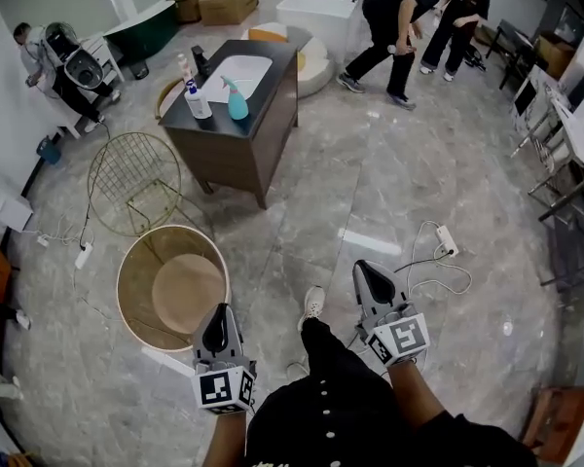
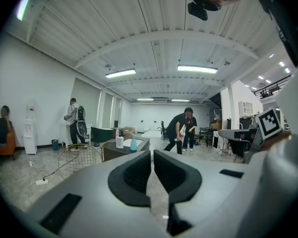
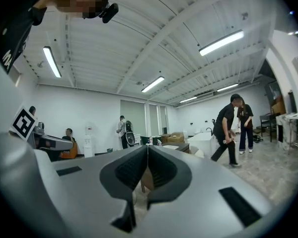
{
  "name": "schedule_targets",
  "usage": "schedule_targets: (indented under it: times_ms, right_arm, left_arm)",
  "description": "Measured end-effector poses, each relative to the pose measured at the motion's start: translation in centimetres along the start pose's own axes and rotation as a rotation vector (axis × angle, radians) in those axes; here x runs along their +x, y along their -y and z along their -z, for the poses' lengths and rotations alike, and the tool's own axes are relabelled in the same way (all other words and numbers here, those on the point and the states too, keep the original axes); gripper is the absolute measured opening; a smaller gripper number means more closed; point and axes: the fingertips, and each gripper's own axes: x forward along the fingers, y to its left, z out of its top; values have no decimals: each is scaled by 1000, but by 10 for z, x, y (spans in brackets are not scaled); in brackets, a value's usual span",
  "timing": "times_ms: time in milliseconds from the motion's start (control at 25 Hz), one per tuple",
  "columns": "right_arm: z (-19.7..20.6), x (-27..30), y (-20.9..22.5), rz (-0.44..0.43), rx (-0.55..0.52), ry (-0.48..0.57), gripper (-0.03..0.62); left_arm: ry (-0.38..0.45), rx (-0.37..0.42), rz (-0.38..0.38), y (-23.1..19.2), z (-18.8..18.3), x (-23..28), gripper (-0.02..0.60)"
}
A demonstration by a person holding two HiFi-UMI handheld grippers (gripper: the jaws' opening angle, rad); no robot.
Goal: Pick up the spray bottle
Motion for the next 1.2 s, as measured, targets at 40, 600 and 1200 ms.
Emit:
schedule_targets:
  times_ms: [40,600,1200]
  right_arm:
    - [3,15,5,-5,6,-1,-5]
    - [-14,246,112,-81,-11,22,-5]
    - [3,379,153,-146,-4,-15,-5]
  left_arm:
    - [-4,-3,-7,-5,0,12,28]
    - [3,26,-129,-69,-58,230,28]
    - [13,-12,-140,-93,-66,362,28]
